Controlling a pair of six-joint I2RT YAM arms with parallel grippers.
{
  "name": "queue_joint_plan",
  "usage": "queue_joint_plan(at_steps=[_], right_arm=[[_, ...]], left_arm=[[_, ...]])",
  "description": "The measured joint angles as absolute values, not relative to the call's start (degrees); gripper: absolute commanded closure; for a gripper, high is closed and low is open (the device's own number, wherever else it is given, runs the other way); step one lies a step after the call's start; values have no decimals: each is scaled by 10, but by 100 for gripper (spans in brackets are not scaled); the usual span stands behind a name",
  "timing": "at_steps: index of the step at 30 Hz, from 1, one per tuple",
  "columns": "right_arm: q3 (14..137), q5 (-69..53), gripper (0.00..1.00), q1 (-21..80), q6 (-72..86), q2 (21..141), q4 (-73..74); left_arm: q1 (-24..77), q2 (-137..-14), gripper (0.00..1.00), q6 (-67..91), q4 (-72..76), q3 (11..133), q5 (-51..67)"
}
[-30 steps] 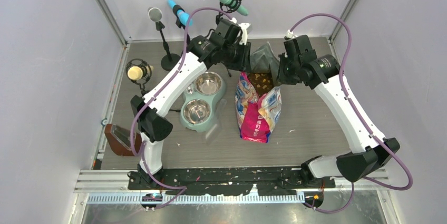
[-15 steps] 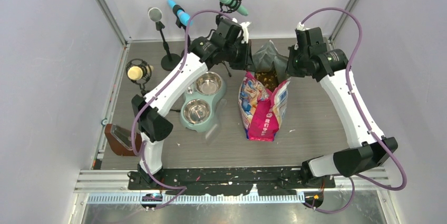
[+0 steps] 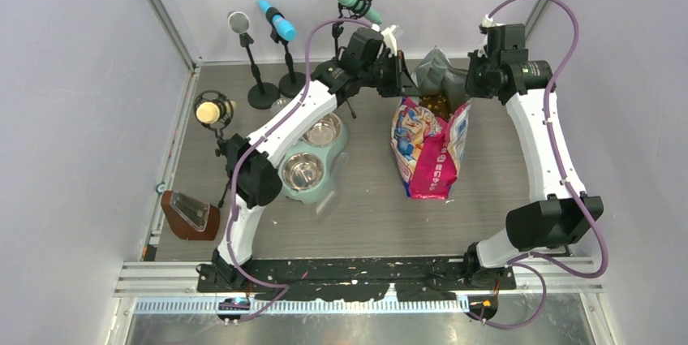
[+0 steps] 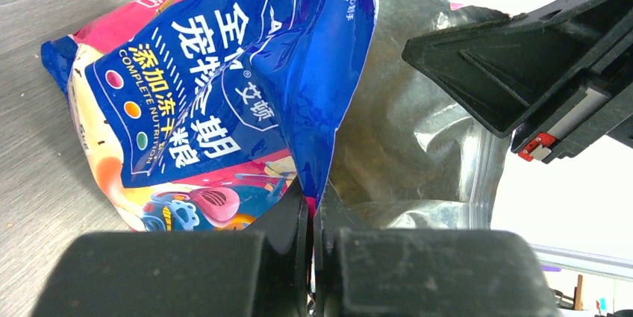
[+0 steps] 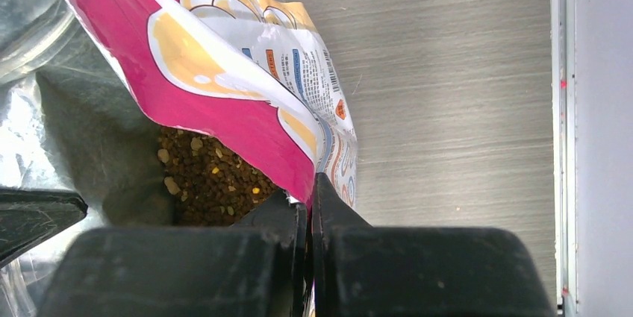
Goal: Serve the pet food
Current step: Open the pet food bag at the center of the board, then pick up the spatula from the center of the board.
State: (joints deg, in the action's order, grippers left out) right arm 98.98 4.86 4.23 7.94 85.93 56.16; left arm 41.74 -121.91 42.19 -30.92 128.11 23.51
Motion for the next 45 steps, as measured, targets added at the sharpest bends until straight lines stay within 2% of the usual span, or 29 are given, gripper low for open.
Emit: queue_joint_plan(at_steps=[6,7,8,9,10,11,12,13,16,20,25,29,35,40,45], right_arm=[[1011,-11,95,30,54,878,551],[1011,-18,89,30,51,879,548],[1011,-28,84,31,46,879,546],[1011,-32,73,32,44,879,545],[1011,-37,67,32,43,879,540],[1012,-40,55,34,43,878,529],[1015,-42,50,34,44,877,520],[1023,-43,44,34,44,877,509],[1055,-46,39,34,48,877,489],[1088,-46,37,34,51,865,481],[1144,-77,39,39,67,854,510],[1174,-88,32,84,75,846,518],[1136,-46,16,267,76,819,485],[1052,34,11,407,81,795,441],[1028,154,9,529,107,844,439]], left_arm=[[417,-1224,100,423,-334,1298,208],[417,-1222,89,427,-342,1299,200],[417,-1219,69,431,-346,1297,192],[416,-1215,52,434,-347,1291,187],[416,-1208,43,439,-347,1283,183],[414,-1202,35,444,-347,1281,182],[412,-1198,31,451,-346,1282,181],[409,-1193,30,456,-348,1287,181],[399,-1186,28,462,-351,1317,180],[382,-1151,23,444,-362,1320,165],[368,-1089,14,373,-409,1315,115],[366,-1011,3,287,-457,1292,55],[361,-871,0,178,-496,1212,-34],[342,-742,0,142,-501,1082,-88],[298,-630,0,137,-503,1016,-131]])
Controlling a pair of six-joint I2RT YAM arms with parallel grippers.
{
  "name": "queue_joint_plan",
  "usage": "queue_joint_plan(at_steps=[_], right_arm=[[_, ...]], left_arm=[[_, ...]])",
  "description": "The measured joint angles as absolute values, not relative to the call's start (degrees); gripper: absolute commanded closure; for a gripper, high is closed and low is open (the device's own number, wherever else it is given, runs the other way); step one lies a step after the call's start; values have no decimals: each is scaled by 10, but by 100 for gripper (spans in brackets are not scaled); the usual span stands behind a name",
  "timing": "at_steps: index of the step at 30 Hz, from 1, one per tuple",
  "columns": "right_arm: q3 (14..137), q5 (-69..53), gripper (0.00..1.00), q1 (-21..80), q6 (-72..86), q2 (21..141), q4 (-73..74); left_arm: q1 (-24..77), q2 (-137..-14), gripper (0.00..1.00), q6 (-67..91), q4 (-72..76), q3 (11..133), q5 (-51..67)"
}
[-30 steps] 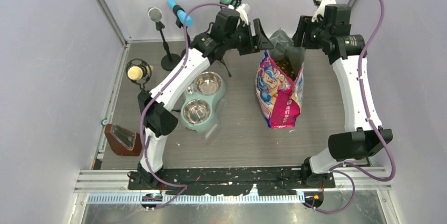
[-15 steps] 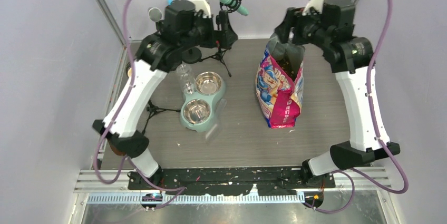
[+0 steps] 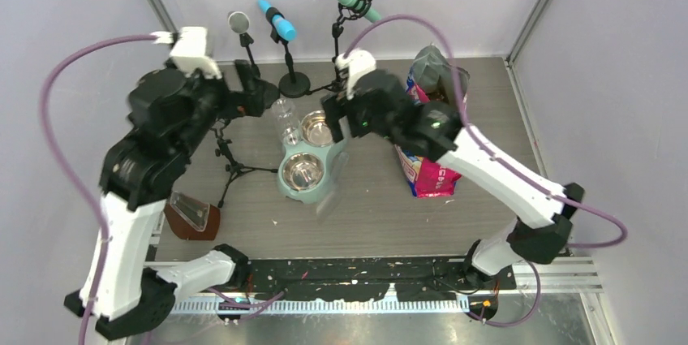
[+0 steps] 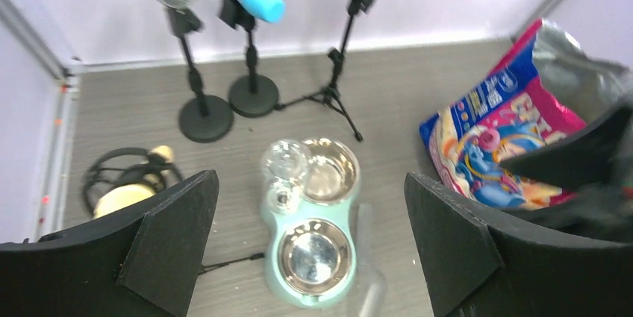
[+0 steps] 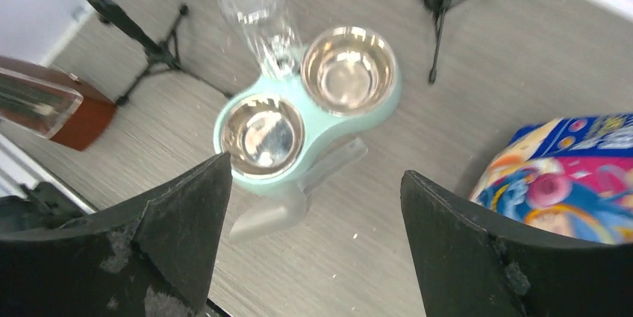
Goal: Serve the pet food
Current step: Pick up the spatula from the center of the board.
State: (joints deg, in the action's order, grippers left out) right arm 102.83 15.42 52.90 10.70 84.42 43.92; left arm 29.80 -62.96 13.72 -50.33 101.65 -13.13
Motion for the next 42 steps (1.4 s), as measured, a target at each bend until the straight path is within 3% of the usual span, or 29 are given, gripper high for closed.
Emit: queue_joint_plan(at_steps=[10,17,36,42], right_arm=[[960,312,11,652,199,1032,462],[960,310,11,717,251,1119,485],[1010,420,31,759,404,1285,595],[978,453,46,759,448,1277,612]], left_arm=[[283,-558,0,127,-512,1028,-164],[283,-569,0,125,-526,979,-145],[283,-574,0,116,-535,921,-136],[283,-575,0,125,-533,912,-114]])
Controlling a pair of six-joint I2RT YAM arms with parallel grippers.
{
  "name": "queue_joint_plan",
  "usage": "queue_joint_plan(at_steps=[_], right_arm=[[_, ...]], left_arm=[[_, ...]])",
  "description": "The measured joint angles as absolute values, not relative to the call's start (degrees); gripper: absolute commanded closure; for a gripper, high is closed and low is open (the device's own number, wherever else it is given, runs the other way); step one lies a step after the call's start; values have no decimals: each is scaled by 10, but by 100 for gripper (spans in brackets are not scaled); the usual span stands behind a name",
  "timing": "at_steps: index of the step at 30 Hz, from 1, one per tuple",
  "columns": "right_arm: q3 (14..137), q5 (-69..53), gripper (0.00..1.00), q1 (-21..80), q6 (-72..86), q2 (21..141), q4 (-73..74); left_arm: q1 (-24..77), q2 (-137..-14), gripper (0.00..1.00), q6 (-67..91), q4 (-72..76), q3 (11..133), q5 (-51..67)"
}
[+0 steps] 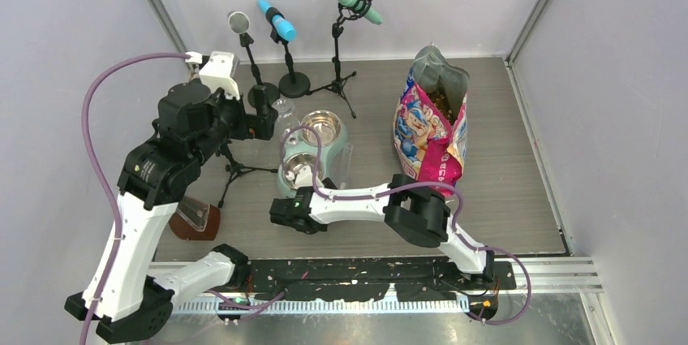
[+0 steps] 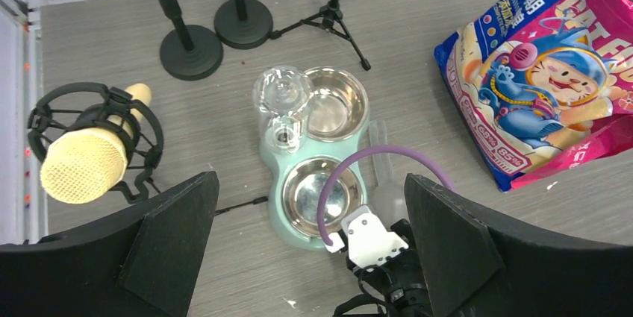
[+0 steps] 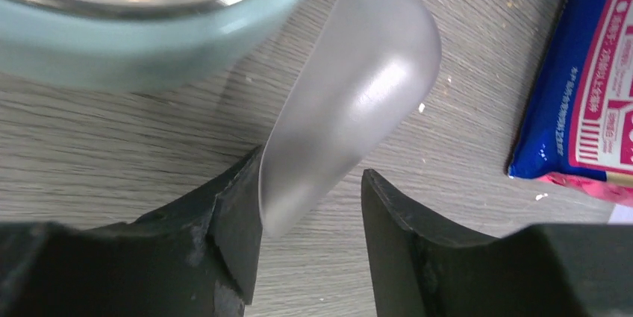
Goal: Serve the pet food
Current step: Pick up the spatula from the center of the board.
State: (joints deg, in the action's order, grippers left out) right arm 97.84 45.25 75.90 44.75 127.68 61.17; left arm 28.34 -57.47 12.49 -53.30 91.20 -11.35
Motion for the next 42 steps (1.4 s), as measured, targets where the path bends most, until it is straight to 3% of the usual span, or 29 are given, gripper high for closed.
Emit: queue_joint_plan(at_steps=[4,11,12,17,19,23,27,33,42], right_arm=[[943,467,54,759,467,1256,625],[922,501,77,759,486,1212,641],[920,506,84,759,487,1206,644],[891,519,94,752,497,1181,647],[871,519,91,747,496,1166,643],[818,496,46,723,472,1124,601],[785,442,28,689,430,1085,553],[785,353,18,637,392,1037,498],[820,259,20,585,415,1049,456]], left_arm=[[283,-579,0,138,-529,904,-92],[283,-601,0,160,-526,900,-55],[283,-605,0,162,-526,900,-50],[283,-619,0,168,-526,900,-33],[283,-621,0,173,-525,900,-29],[283,-623,0,176,-526,900,-22],[283,-624,0,177,-525,900,-21],[283,-624,0,177,-526,906,-21],[283,-628,0,176,-530,919,-21]])
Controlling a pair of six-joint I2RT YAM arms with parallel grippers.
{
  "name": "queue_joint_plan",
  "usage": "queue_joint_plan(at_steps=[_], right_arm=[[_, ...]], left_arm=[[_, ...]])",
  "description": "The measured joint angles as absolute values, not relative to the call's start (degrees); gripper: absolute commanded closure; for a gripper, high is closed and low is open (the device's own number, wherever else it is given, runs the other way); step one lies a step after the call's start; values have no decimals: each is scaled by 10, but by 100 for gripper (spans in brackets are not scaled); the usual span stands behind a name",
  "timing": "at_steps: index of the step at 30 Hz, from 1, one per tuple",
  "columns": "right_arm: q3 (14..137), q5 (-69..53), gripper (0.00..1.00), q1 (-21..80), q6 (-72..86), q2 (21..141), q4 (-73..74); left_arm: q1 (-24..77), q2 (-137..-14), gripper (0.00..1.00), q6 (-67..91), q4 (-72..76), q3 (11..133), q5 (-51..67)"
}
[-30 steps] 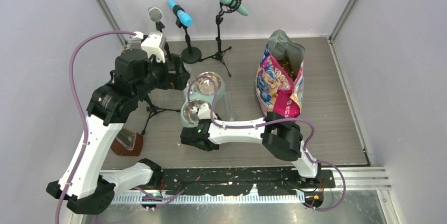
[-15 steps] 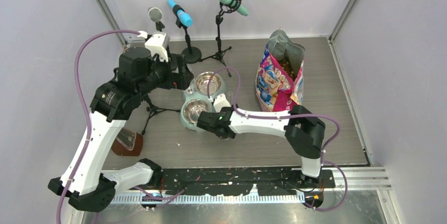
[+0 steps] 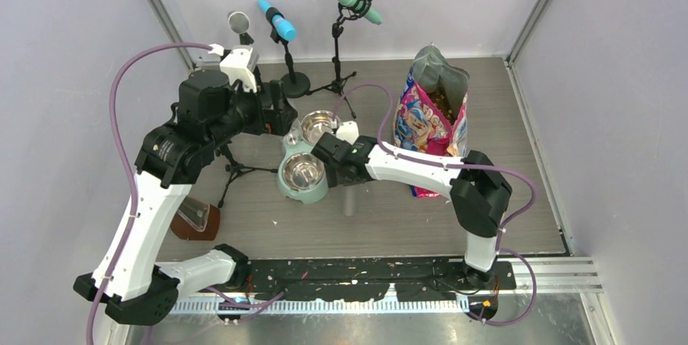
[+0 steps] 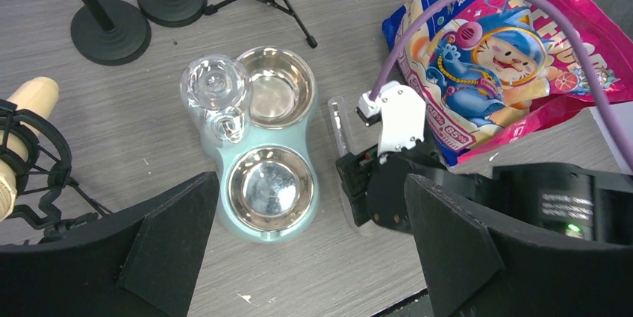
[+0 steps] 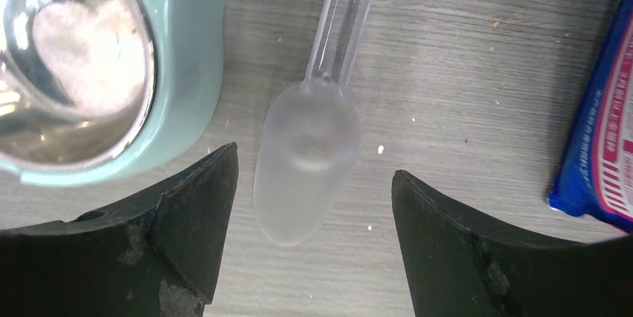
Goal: Serve the pet food
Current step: Pick up the spatula from the center of the board.
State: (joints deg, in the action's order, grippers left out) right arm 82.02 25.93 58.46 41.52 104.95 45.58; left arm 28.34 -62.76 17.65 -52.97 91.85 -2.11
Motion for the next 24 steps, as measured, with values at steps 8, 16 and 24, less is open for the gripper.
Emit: queue_joint_plan(at_steps=[8,16,24], right_arm=[[797,240,27,538,441,1089,401],[808,219,45,510,444,1143,358],[814,217,92,501,439,1156,342]], left_arm=[[283,-636,0,176,-531,933,-21],[283,-650,0,166,-534,948,-18],[283,-650,0,159,-535,948,-18]])
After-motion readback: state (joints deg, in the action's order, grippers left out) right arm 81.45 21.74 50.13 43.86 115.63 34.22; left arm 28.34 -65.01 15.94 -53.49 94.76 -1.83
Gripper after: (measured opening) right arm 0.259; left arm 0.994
